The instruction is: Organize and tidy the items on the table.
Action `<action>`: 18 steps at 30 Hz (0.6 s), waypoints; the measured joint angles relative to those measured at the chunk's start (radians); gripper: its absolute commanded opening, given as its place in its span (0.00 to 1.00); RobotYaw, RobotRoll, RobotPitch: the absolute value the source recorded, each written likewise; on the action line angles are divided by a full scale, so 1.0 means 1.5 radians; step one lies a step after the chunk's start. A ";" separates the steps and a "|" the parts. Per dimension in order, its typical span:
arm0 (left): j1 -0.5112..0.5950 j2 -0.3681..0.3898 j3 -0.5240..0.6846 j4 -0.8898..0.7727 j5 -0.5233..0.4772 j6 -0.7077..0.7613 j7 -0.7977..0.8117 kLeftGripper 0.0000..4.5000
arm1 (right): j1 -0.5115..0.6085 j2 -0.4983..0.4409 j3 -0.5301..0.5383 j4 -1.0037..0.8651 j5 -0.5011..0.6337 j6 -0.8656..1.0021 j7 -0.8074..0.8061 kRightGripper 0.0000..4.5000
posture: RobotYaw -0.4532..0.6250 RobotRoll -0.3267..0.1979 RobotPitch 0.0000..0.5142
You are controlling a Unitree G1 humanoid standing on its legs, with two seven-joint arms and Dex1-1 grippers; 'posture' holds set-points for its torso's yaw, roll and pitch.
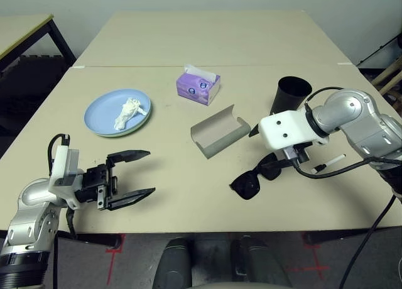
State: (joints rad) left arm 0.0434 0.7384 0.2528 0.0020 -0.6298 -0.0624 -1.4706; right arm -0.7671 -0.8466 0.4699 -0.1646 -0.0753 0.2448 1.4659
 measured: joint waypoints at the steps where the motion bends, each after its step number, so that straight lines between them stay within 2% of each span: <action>1: 0.000 0.002 0.000 0.000 0.001 -0.003 -0.004 0.99 | 0.000 -0.001 0.003 0.001 -0.003 -0.002 0.008 1.00 | 0.55 0.62 0.14; 12: 0.001 0.004 -0.005 0.000 0.005 -0.007 -0.012 0.99 | 0.008 0.000 0.049 0.002 -0.043 -0.046 0.070 1.00 | 0.56 0.62 0.15; 18: 0.005 0.002 -0.008 -0.020 0.006 -0.007 0.001 0.99 | 0.010 0.018 0.086 0.021 -0.107 -0.085 0.066 1.00 | 0.57 0.62 0.16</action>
State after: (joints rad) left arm 0.0505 0.7412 0.2413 -0.0273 -0.6214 -0.0724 -1.4689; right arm -0.7521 -0.8191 0.5990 -0.1332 -0.2354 0.1170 1.5646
